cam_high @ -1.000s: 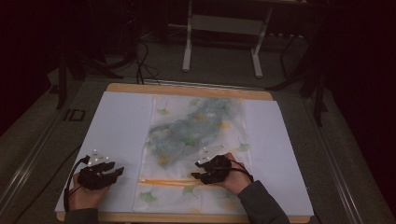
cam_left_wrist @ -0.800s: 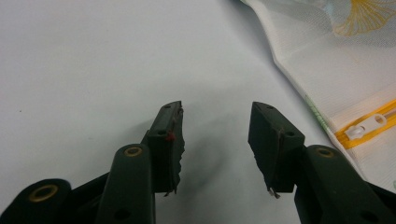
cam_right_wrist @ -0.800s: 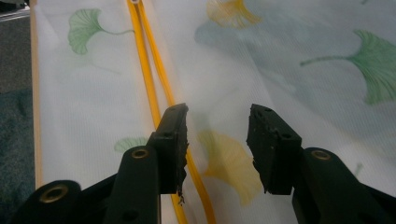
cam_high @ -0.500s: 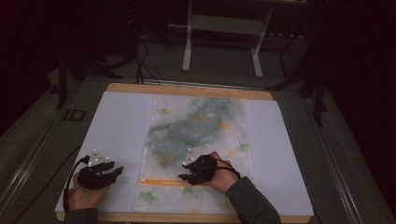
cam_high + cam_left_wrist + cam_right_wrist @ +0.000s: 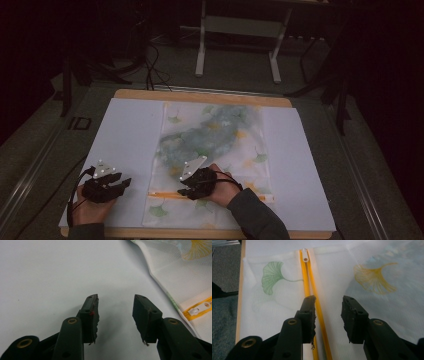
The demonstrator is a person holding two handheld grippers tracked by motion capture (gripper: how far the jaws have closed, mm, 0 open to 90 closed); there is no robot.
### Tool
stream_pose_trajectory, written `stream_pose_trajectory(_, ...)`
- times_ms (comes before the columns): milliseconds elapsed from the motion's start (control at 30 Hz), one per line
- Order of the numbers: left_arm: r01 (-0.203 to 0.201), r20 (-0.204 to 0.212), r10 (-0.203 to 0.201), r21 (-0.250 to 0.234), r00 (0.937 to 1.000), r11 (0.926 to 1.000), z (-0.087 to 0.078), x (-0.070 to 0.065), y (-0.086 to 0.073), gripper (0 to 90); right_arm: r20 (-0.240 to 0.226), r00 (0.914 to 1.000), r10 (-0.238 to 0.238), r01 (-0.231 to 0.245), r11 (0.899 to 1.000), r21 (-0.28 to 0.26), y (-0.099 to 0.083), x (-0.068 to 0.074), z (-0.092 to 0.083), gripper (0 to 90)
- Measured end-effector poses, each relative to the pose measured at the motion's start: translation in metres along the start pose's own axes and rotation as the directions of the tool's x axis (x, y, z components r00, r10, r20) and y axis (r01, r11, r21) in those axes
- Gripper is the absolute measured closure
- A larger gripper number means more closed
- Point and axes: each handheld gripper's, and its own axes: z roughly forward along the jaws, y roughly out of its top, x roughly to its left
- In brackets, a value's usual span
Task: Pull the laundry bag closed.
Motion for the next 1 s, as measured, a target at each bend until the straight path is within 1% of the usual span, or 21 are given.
stream_pose_trajectory(100,0.001,-0.001,-0.001,0.004,1.0,1.0,0.001,-0.001,0.0,55.2,-0.005,1.0,-0.005,0.005,1.0,0.0,0.003,0.001,0.004,64.7)
stream_pose_trajectory(233,-0.008,-0.008,0.008,0.016,0.9999,0.9998,0.001,-0.001,0.001,55.4,-0.025,0.9994,-0.024,0.024,1.0,0.002,0.009,0.005,0.015,70.1)
stream_pose_trajectory(433,0.005,-0.014,-0.004,0.006,0.9999,1.0,-0.002,0.001,-0.001,54.8,-0.039,0.9984,-0.042,0.042,0.999,-0.003,0.015,0.01,0.026,74.0)
stream_pose_trajectory(533,0.005,-0.014,-0.005,0.003,0.9999,1.0,-0.003,0.001,0.0,54.6,-0.038,0.9986,-0.037,0.037,0.999,-0.008,0.018,0.011,0.03,69.7)
stream_pose_trajectory(633,0.005,-0.015,-0.005,0.003,0.9999,1.0,-0.003,0.001,0.0,54.2,-0.042,0.9988,-0.028,0.027,0.999,-0.018,0.022,0.011,0.035,69.9)
stream_pose_trajectory(867,0.003,-0.015,-0.002,0.007,0.9999,1.0,-0.002,0.001,-0.001,53.2,-0.061,0.9977,-0.031,0.029,0.999,-0.02,0.031,0.015,0.047,70.6)
stream_pose_trajectory(967,0.003,-0.015,-0.003,0.006,0.9999,1.0,-0.002,0.001,-0.001,53.2,-0.067,0.9973,-0.03,0.028,0.999,-0.021,0.032,0.015,0.049,70.6)
stream_pose_trajectory(1000,0.0,-0.017,0.0,0.008,0.9999,1.0,-0.003,0.001,-0.001,53.2,-0.072,0.9971,-0.026,0.025,1.0,-0.018,0.035,0.015,0.053,71.4)
